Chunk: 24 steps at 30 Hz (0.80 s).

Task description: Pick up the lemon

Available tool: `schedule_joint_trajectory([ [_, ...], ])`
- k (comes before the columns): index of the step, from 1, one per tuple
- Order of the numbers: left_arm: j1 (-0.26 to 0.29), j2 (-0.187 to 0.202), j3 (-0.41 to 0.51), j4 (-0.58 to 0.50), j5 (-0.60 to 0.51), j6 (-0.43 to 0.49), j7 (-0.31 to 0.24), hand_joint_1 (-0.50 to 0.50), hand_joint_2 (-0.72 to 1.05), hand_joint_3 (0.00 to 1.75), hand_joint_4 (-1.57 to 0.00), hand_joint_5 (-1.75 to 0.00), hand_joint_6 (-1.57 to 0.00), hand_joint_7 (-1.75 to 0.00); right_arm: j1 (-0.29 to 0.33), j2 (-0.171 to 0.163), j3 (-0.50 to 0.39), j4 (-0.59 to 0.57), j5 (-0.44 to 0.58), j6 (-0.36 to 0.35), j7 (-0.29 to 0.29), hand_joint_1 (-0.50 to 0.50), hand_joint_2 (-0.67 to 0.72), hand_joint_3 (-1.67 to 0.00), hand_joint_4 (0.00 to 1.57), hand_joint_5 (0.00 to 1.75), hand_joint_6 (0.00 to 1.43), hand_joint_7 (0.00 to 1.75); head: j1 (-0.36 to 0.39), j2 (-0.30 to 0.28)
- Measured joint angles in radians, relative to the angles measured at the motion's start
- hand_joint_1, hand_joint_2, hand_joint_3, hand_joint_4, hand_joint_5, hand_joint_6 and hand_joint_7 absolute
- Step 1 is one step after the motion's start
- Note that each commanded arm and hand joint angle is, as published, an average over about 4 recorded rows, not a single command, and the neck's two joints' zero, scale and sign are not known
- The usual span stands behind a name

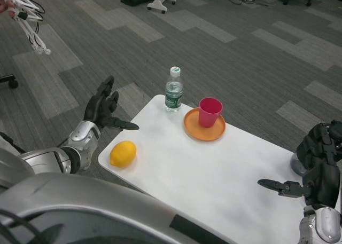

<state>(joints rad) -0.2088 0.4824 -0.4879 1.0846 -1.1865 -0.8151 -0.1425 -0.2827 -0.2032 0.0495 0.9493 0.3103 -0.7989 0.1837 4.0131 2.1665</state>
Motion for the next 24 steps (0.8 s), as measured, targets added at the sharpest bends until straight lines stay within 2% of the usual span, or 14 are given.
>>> schedule_joint_trajectory([
  [5,0.03,0.011,-0.023,0.007,0.015,0.0,-0.03,0.5,-0.1,0.09,0.0,0.0,0.0,0.0,-0.002,0.0,0.004,0.007,0.0,0.007,0.0,-0.21,0.09,-0.24,0.0,0.48,0.0,0.0,0.011,-0.006],
  [13,0.078,0.079,-0.044,0.007,0.058,0.001,-0.083,0.5,-0.1,0.09,0.0,0.0,0.0,0.0,-0.011,-0.001,0.005,0.028,0.0,0.011,0.0,-0.21,0.06,-0.24,0.0,0.48,0.0,0.0,0.062,-0.025],
  [24,0.118,0.113,-0.077,0.008,0.1,0.016,-0.132,0.5,-0.1,0.09,0.0,0.0,0.0,0.0,-0.033,-0.002,0.014,0.066,0.0,0.015,0.0,-0.21,0.03,-0.24,0.0,0.48,0.0,0.0,0.112,-0.038],
])
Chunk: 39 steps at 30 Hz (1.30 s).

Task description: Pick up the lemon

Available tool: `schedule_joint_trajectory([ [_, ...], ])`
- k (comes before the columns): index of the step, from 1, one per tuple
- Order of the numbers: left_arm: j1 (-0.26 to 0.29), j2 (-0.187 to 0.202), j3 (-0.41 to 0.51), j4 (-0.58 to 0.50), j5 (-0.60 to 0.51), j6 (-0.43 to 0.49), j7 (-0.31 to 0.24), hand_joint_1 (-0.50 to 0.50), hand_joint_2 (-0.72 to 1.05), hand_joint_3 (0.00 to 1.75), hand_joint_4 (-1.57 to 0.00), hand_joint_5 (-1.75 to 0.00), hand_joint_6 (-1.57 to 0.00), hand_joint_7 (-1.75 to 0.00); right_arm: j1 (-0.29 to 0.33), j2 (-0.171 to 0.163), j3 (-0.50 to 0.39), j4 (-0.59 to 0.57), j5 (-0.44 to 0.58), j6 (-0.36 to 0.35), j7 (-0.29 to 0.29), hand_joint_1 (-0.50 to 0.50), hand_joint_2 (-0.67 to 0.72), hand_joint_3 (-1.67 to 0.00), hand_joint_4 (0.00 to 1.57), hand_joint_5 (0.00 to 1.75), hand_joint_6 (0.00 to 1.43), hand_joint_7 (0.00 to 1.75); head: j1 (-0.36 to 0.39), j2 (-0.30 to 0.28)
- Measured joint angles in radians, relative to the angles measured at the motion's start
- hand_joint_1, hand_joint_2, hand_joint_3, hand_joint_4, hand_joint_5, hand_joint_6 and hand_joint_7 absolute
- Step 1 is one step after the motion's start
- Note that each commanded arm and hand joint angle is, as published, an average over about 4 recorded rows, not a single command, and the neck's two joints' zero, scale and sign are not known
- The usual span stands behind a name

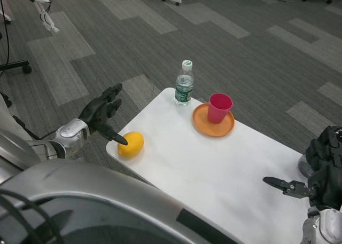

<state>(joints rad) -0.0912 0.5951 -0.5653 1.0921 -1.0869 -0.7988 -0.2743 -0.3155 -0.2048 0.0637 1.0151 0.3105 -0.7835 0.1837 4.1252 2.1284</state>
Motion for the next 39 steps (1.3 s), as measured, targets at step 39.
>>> schedule_joint_trajectory([
  [39,-0.027,0.01,-0.066,0.168,0.255,0.058,-0.026,0.5,0.07,0.09,0.0,0.0,0.0,0.0,-0.026,-0.001,0.011,0.04,0.0,0.006,0.001,-0.21,0.03,-0.24,0.0,0.48,0.0,0.0,-0.003,-0.016],
])
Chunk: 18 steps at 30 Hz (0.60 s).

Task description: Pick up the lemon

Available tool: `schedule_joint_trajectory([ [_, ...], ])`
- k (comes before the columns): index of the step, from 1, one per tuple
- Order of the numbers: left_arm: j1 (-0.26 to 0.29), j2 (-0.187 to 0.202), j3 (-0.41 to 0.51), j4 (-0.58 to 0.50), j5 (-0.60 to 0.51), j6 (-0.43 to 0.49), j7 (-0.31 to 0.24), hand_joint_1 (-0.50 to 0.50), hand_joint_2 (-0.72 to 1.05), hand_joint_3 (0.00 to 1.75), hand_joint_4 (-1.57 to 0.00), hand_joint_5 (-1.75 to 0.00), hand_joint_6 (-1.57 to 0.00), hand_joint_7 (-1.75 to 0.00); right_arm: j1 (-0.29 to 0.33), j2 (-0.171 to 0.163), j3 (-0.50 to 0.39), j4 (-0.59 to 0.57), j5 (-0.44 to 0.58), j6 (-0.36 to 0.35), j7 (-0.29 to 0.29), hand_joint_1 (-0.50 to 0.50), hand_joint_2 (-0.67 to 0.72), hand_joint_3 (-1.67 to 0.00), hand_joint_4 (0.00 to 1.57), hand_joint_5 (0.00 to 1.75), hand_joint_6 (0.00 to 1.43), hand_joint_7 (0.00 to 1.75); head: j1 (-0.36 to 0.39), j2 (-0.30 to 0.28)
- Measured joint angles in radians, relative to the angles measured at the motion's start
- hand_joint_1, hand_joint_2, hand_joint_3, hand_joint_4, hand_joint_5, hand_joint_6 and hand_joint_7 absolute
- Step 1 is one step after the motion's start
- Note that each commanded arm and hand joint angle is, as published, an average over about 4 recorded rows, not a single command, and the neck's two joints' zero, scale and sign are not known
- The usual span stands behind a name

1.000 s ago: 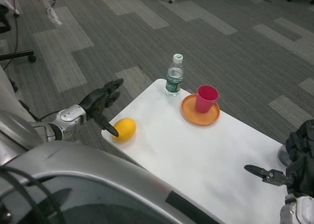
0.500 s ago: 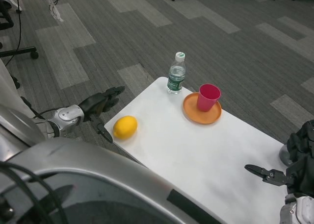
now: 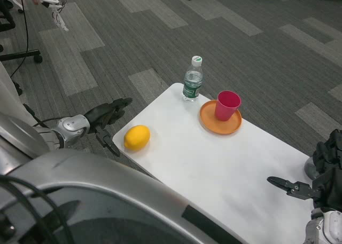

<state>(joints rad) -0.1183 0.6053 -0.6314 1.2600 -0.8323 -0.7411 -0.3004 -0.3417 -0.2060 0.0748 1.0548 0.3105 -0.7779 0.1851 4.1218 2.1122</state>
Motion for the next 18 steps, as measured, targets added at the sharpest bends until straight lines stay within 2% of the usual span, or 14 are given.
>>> schedule_joint_trajectory([
  [5,-0.034,-0.007,-0.037,0.014,0.031,-0.001,0.025,0.5,0.18,0.09,0.0,0.0,0.0,0.0,0.0,0.0,0.0,-0.004,0.0,0.0,0.0,-0.21,0.03,-0.24,0.0,0.48,0.0,0.0,-0.007,0.001],
  [12,-0.042,-0.02,-0.052,0.022,0.062,-0.003,0.048,0.5,0.34,0.09,0.0,0.0,0.0,0.0,0.001,0.0,-0.001,-0.012,0.0,0.0,0.001,-0.21,0.03,-0.24,0.0,0.48,0.0,0.0,-0.014,-0.001],
  [18,-0.058,-0.028,-0.108,0.033,0.066,-0.005,0.056,0.5,0.34,0.09,0.0,0.0,0.0,0.0,0.006,0.0,-0.003,-0.022,0.0,0.001,0.001,-0.21,0.03,-0.24,0.0,0.48,0.0,0.0,-0.018,-0.006],
])
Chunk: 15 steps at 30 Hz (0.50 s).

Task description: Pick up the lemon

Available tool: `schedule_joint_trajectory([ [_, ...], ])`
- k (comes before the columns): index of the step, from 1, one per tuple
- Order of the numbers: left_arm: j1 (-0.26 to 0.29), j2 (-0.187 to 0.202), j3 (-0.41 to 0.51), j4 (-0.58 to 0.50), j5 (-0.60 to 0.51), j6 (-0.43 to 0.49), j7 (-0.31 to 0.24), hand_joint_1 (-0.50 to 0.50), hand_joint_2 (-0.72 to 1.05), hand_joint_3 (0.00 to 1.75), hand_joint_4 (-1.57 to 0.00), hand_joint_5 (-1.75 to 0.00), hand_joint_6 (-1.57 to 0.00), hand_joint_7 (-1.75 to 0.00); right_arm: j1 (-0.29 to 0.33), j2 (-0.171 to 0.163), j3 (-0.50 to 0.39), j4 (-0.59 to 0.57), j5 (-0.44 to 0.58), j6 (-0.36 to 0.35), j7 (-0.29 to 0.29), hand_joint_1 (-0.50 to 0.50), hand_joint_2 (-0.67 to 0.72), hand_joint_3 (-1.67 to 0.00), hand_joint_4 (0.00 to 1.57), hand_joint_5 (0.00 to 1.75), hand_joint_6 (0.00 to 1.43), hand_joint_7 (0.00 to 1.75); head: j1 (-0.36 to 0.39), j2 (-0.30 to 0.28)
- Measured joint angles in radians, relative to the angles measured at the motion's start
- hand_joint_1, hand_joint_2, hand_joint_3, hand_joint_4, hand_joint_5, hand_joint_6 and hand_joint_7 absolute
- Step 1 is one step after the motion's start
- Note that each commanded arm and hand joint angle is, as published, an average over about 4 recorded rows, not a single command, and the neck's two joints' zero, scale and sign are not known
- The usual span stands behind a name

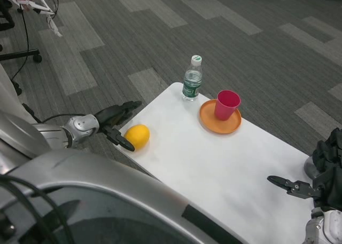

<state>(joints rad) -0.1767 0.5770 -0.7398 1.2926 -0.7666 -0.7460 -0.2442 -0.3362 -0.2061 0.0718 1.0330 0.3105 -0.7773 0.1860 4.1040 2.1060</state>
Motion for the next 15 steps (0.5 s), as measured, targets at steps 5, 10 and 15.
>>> schedule_joint_trajectory([
  [5,-0.007,-0.006,-0.046,0.005,0.003,-0.002,0.002,0.5,0.34,0.09,0.0,0.0,0.0,0.0,0.002,0.0,-0.002,-0.012,0.0,0.0,0.0,-0.21,0.03,-0.24,0.0,0.48,0.0,0.0,-0.001,-0.002],
  [10,-0.009,-0.011,-0.071,0.015,0.047,-0.005,0.013,0.5,0.34,0.09,0.0,0.0,0.0,0.0,0.004,-0.001,-0.002,-0.012,0.0,0.0,0.001,-0.21,0.03,-0.24,0.0,0.48,0.0,0.0,-0.001,-0.002],
  [15,-0.015,-0.012,-0.097,0.033,0.052,-0.007,0.018,0.5,0.34,0.09,0.0,0.0,0.0,0.0,0.006,-0.003,-0.003,-0.012,0.0,0.0,0.001,-0.21,0.03,-0.24,0.0,0.48,0.0,0.0,-0.001,-0.002],
])
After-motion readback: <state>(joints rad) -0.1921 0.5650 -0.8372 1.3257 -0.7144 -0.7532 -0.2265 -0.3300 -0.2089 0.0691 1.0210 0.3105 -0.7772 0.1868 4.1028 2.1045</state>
